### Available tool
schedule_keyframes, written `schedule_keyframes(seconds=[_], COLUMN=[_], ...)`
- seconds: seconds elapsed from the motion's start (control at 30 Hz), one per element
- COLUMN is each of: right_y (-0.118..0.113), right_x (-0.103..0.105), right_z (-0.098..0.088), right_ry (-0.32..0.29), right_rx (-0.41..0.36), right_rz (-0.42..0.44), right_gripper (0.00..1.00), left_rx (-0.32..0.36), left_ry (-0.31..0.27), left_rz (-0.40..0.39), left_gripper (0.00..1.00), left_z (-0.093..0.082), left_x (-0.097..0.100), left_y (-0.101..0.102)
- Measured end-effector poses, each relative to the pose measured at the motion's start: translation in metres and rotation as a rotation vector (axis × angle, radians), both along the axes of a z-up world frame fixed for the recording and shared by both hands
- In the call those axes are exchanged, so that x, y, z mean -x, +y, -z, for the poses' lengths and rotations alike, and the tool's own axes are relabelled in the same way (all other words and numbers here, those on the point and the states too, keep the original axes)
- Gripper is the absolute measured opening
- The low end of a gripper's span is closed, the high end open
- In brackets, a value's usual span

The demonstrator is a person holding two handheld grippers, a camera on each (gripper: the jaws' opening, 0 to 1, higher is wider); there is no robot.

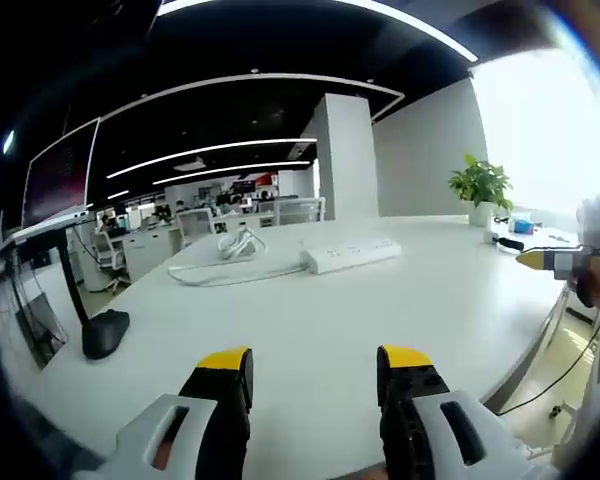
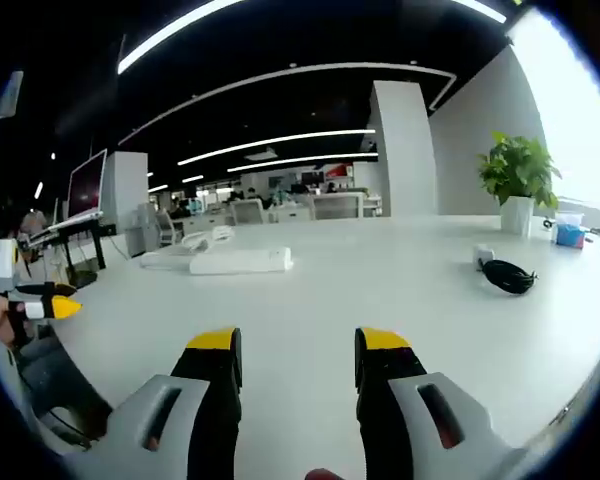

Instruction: Straighten the power strip on the desk, plug the charger into it

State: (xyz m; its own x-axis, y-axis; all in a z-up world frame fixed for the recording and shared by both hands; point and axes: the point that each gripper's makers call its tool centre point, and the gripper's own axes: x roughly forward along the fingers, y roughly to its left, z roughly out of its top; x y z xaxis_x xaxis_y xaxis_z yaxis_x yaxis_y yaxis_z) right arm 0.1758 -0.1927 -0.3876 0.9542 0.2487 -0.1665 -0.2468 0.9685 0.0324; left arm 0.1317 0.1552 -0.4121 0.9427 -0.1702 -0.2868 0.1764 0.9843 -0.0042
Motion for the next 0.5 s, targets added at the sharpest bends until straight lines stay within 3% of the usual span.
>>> schedule_keyframes(seconds=[0.13, 0.3, 0.5], right_y=[-0.0012, -0.0027, -0.0032], right_x=[-0.0004, -0.0005, -0.002], right_z=[0.0013, 0.0025, 0.0039], right_ry=[0.003, 0.006, 0.01], right_rx=[0.001, -0.001, 0.0], right_rz=[0.003, 0.008, 0.009], right_gripper=[0.45, 0.45, 0.45], left_rx=[-0.05, -0.039, -0.072], left_ry=[0.001, -0.001, 0.005], left_rz=[-0.021, -0.007, -0.02], left_gripper=[0.51, 0.51, 0.51], left_z=[0.0009, 0.0004, 0.0028], left_x=[-0.0012, -0.0024, -0.0034], left_y=[0.0029, 0.0, 0.0023])
